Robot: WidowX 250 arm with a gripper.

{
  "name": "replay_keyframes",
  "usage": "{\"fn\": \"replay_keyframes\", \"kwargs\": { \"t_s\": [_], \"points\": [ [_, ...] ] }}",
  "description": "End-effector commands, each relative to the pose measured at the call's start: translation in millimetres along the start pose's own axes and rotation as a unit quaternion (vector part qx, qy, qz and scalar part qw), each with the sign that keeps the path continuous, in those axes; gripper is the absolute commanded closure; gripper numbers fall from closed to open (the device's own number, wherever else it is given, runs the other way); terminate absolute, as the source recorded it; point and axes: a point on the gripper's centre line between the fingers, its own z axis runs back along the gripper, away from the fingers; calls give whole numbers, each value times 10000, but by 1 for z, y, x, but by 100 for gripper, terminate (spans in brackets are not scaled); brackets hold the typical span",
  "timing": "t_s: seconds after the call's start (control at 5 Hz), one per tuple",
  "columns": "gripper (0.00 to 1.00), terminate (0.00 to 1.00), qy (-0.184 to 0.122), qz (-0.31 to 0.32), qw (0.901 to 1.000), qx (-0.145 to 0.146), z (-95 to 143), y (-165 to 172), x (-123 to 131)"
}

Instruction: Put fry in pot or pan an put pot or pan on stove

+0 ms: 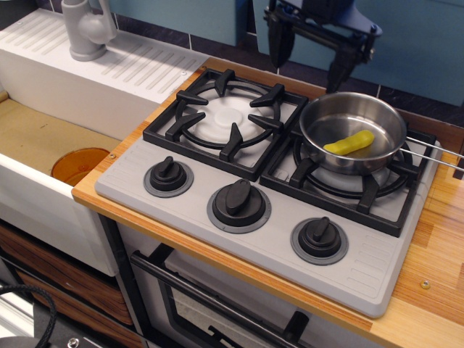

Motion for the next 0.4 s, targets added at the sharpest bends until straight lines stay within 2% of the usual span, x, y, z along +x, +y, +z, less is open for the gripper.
{"fn": "replay_keyframes", "kwargs": {
  "t_s": [0.0,0.2],
  "points": [
    [0,0,-529,50,9986,11,12,-5,12],
    [0,0,-668,18,9978,0,2,-5,15]
  ]
}}
